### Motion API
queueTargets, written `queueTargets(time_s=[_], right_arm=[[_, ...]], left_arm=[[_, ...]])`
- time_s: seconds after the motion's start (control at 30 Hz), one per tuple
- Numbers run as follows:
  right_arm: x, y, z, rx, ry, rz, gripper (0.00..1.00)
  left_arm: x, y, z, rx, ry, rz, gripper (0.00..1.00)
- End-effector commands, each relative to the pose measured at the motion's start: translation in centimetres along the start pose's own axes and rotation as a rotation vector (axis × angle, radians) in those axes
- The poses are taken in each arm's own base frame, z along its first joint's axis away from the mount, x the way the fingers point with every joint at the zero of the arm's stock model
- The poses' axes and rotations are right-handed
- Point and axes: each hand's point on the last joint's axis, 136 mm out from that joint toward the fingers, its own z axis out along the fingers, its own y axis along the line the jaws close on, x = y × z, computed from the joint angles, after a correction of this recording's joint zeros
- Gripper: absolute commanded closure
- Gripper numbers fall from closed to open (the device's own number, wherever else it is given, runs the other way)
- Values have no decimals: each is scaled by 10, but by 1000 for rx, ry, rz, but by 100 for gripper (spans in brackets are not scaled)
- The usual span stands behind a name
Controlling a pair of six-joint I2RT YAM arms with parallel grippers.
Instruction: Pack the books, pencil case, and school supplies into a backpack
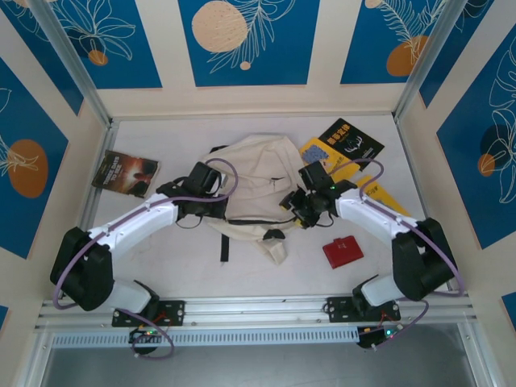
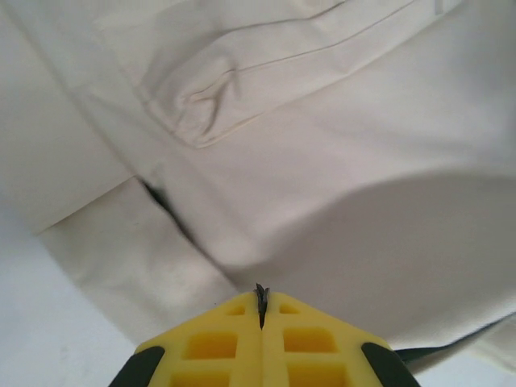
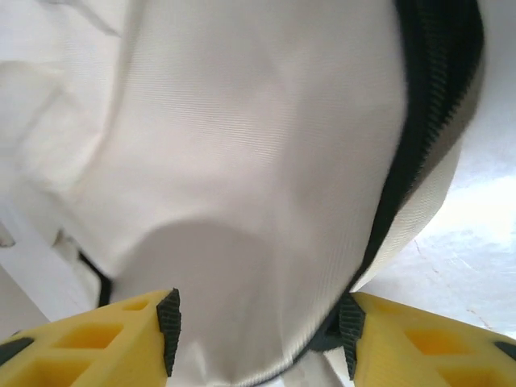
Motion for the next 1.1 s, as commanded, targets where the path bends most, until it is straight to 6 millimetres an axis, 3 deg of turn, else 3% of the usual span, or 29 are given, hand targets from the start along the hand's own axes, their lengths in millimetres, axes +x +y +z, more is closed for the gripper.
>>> queueTargets(time_s=[0.0,0.2,0.4,0.5,0.63,0.8,0.9,1.07], right_arm=[[-1,17,-37,-19,-70,-214,40],[31,71,-24,-179,105,-496,42],[68,89,17,-214,277,-644,47],[74,74,43,-163,333,-601,48],[81,39,72,-104,392,-511,50],[79,8,87,-13,394,-484,52],[75,10,83,5,369,-515,52],[80,38,64,-103,325,-662,55]], left_arm=[[0,-24,4,130,-3,12,100],[9,-23,18,130,31,-16,100],[17,-12,25,81,48,-51,100],[25,-7,30,66,59,-88,100],[38,-3,37,62,74,-122,100],[36,-10,38,111,61,-112,100],[24,-15,34,128,31,-77,100],[5,-19,25,130,-17,-22,100]])
